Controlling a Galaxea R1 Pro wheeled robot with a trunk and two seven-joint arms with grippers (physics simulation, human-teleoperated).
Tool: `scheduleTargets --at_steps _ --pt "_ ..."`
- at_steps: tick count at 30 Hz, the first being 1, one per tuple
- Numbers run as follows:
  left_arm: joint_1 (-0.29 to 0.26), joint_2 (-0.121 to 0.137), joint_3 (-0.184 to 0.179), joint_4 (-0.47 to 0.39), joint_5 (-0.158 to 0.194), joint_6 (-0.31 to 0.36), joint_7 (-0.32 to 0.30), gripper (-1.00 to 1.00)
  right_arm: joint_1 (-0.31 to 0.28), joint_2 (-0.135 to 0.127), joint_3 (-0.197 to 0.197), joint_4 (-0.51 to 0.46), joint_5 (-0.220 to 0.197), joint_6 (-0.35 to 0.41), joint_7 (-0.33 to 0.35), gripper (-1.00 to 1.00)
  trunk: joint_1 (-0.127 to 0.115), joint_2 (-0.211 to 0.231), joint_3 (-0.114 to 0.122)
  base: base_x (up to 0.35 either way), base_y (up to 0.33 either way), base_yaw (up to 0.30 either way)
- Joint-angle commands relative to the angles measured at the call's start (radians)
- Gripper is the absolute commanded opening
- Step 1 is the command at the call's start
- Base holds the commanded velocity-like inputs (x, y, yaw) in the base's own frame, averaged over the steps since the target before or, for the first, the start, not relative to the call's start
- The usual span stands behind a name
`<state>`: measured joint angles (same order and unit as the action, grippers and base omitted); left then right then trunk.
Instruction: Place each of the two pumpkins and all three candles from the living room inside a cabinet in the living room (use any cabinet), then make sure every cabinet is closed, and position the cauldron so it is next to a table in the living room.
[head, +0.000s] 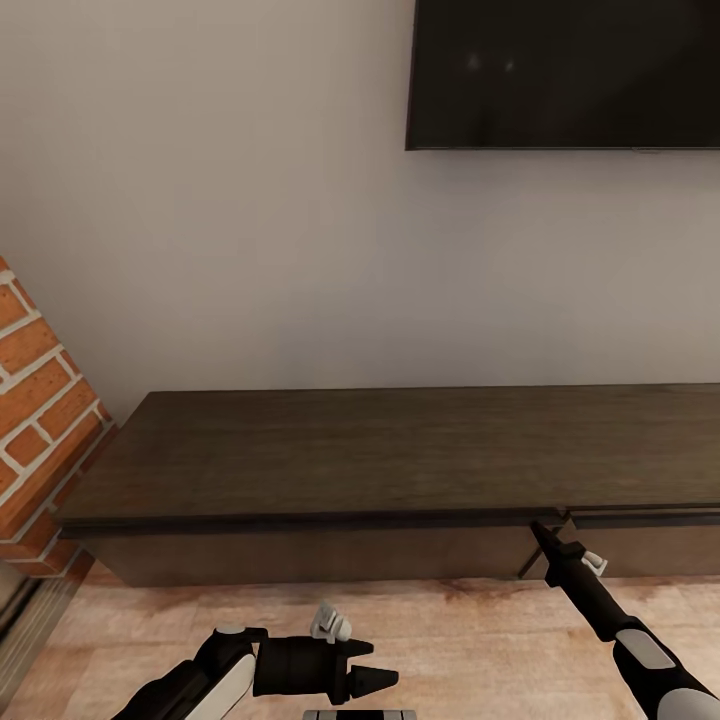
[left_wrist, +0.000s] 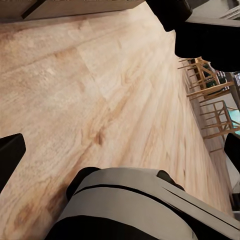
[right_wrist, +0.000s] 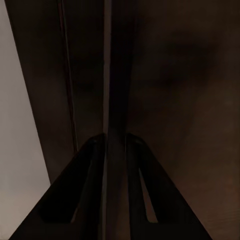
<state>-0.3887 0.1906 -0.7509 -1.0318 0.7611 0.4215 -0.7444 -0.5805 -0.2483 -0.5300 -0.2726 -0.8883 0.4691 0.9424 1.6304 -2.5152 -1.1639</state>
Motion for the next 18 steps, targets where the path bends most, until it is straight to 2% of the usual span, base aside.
scheduleTargets --at_steps 1,6,12,18 --pt "-0.001 0.001 -0.002 0.000 0.011 0.008 0.001 1.00 -0.001 0.000 -0.001 0.000 -0.014 0.015 0.007 -1.00 0.000 0.000 -0.001 0.000 0.000 0.000" --pt "-0.001 0.001 -0.002 -0.001 0.011 0.008 0.001 1.00 -0.001 -0.004 0.000 -0.002 -0.014 0.014 0.007 -1.00 0.000 0.000 -0.001 -0.012 0.000 0.000" --pt "-0.001 0.001 -0.002 0.001 0.011 0.008 0.000 1.00 -0.001 -0.005 0.001 -0.008 -0.014 0.011 0.007 -1.00 0.000 0.000 -0.001 -0.140 0.000 0.000" --pt "-0.001 0.001 -0.002 0.001 0.011 0.008 0.000 1.00 -0.001 -0.004 0.001 -0.010 -0.015 0.009 0.007 -1.00 0.000 0.000 -0.001 -0.029 0.000 0.000"
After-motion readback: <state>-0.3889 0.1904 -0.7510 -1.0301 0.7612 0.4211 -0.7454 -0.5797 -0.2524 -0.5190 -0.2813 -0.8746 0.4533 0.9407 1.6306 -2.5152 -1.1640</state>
